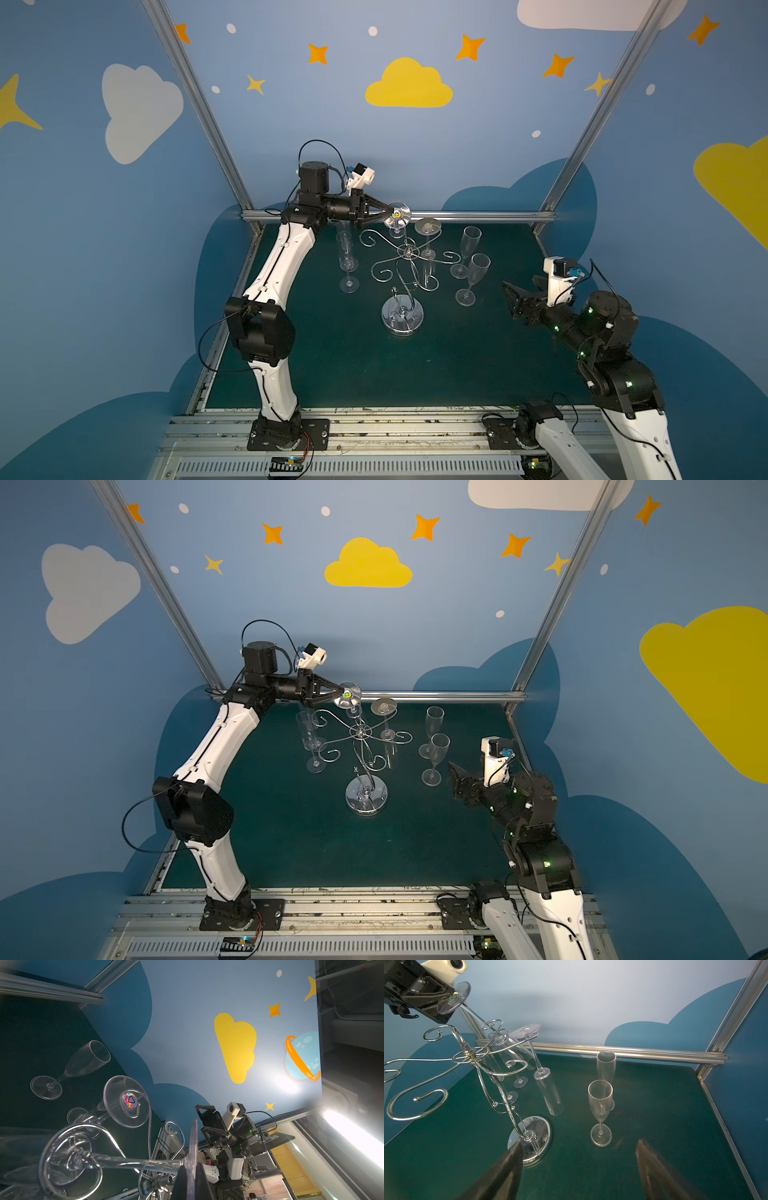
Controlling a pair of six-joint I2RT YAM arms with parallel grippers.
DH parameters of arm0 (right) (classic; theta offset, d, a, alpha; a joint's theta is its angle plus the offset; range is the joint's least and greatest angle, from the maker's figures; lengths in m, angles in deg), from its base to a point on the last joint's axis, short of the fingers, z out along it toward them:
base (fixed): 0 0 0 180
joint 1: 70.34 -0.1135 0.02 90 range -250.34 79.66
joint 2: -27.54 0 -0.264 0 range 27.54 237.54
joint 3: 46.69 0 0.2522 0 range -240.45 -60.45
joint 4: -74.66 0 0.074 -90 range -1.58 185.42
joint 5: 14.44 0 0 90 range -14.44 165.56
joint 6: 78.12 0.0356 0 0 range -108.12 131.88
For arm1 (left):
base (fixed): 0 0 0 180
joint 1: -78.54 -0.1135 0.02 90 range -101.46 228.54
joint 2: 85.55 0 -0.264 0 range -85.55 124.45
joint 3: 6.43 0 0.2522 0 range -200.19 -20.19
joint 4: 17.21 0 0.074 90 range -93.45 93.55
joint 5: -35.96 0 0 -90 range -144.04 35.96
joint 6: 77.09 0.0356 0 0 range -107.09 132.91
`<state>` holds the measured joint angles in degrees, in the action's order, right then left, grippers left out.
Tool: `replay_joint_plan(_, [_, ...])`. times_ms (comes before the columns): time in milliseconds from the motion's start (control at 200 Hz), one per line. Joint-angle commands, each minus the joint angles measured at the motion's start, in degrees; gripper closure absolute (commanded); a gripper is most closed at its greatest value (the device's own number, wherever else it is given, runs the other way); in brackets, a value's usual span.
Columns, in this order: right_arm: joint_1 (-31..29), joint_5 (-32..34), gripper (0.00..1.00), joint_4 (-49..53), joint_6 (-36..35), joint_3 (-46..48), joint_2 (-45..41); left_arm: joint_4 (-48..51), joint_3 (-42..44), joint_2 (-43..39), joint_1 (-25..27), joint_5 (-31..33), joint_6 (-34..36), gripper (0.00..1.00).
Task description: Take the wine glass off the wine glass rack
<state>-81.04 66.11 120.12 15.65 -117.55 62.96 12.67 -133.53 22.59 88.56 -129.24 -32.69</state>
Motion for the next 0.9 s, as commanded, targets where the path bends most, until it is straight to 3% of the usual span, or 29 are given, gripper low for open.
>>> replay_joint_plan(0, [0.15,0.62,0.16,0.99,-0.48,-1.35,-0.61,-2.78,0.86,-2.26,-0.79,-1.24,-0.55,0.97])
replay_joint_plan(496, [0.16,0.49,0.16,0.86,-0.63,-0.76,-0.44,-4.33,7.17,-6.0,-0.53,-2.28,-0.57,0.97])
replay_joint_plan(891, [0.2,0.57,0.16,0.99,-0.81,-0.47,-1.05,-4.21,10.58,-9.77,-4.08,-0.34,-1.05,0.97])
